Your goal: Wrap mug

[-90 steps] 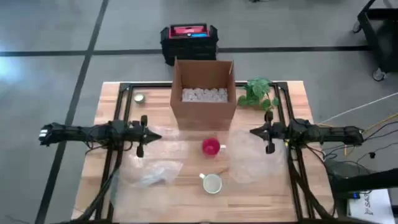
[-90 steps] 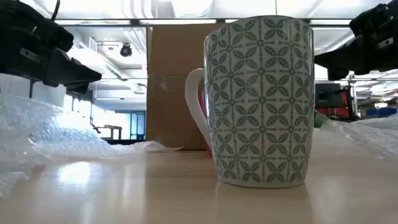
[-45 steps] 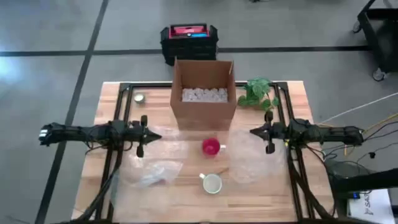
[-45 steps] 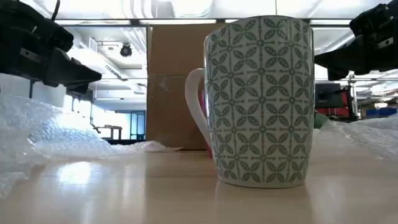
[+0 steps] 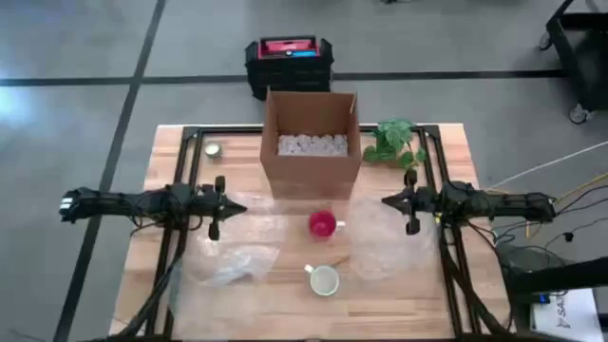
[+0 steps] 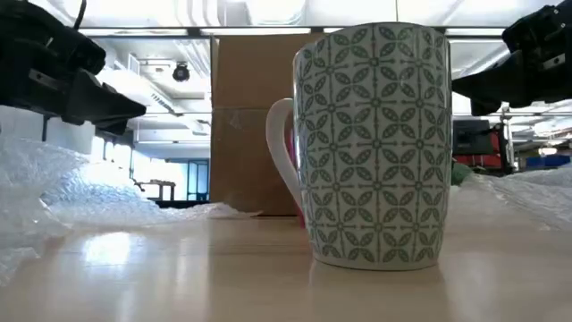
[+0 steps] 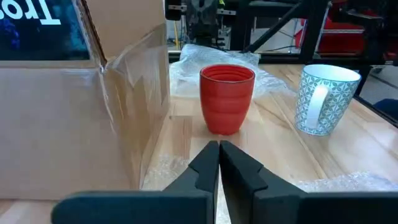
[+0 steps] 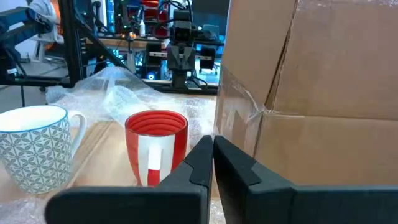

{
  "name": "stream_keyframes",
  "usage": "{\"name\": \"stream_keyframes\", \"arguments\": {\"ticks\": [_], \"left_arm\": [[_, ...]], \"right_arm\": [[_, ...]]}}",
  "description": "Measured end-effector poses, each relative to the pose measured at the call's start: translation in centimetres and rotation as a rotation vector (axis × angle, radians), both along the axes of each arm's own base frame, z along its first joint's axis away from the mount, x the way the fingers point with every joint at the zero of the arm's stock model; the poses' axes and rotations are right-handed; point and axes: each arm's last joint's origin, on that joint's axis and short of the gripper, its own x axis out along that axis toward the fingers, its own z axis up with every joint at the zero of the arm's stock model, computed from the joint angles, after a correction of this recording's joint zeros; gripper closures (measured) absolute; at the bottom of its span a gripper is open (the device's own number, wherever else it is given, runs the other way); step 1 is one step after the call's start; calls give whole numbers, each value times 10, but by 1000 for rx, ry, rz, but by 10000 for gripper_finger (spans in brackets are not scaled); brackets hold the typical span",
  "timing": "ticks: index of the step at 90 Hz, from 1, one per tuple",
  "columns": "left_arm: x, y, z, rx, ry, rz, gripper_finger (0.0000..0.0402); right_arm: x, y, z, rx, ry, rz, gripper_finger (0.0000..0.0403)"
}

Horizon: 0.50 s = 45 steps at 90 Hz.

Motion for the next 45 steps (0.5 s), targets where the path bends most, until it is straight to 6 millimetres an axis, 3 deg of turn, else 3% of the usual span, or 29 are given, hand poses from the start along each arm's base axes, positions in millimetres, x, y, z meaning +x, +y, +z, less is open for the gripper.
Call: {"name": "stream_keyframes", "arguments": {"ticks": [33, 45], "left_arm": [[0, 0, 2, 5, -17, 12, 402], [1, 0, 5, 3, -54, 15, 402]], "right_arm": [[0, 0, 2, 2, -17, -5, 403], [0, 0, 8, 160, -90, 2, 403]]}}
